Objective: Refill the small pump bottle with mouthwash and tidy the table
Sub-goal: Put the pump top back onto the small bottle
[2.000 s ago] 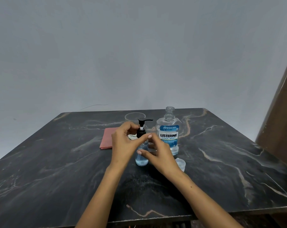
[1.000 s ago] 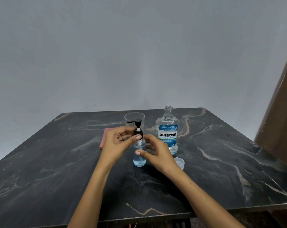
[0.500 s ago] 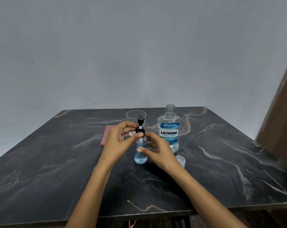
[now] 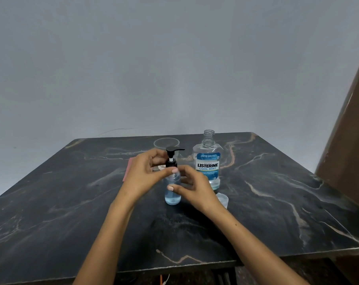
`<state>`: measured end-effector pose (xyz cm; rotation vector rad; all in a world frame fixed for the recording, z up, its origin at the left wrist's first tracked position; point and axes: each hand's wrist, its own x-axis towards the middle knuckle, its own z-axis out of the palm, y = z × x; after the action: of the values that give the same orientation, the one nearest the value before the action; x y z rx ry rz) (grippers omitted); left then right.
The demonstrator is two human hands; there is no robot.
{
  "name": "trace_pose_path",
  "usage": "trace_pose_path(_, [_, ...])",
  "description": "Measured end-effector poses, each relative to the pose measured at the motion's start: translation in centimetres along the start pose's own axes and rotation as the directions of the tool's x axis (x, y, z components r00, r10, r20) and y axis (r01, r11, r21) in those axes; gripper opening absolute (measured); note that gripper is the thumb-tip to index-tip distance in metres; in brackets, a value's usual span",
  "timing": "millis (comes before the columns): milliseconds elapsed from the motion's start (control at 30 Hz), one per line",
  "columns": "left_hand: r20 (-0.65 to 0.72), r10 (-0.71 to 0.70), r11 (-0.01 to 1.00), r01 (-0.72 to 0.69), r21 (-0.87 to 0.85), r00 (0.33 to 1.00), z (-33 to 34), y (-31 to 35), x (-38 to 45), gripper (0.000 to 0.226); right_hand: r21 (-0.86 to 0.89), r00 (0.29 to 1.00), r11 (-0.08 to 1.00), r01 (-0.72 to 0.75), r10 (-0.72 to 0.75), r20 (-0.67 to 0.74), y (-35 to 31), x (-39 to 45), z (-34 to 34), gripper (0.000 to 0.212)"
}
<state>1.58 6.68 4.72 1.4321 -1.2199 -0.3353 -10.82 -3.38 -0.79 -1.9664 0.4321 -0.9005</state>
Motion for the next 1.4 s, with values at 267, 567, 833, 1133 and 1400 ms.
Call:
trace_pose_path(267, [0.006, -0.016, 0.958, 0.017, -0.285, 1.0, 2.2, -0.5, 0.8, 0.033, -0.003, 1.0, 1.0, 0.009, -0.009, 0.002, 0.1, 0.0, 0.0, 0.042])
trace_pose_path(567, [-0.228, -0.05, 0.974, -0.004, -0.228, 0.972, 1.4, -1.7, 0.7, 0.056, -0.004, 1.0, 1.0, 0.008, -0.008, 0.025, -0.1, 0.3, 0.5, 0.042])
trace_pose_path(833, [0.093, -0.016, 0.92, 0.051, -0.388, 0.996, -0.7, -1.4, 0.6, 0.042, 0.031, 0.995, 0.998, -0.047, 0.044, 0.094, -0.5, 0.5, 0.2, 0.05])
trace_pose_path(1133, [-0.173, 0.015, 0.986, -0.044, -0.162, 0.985, 1.2, -1.2, -0.6, 0.034, -0.084, 0.999, 0.996, -0.009, 0.013, 0.053, -1.0, 0.6, 0.6, 0.043])
trace_pose_path(1400, [-0.096, -0.015, 0.975, -0.007, -0.224, 0.995, 0.5, -1.7, -0.9, 0.043, -0.139, 0.999, 0.989, -0.042, 0.046, 0.026, -1.6, 0.8, 1.4, 0.049])
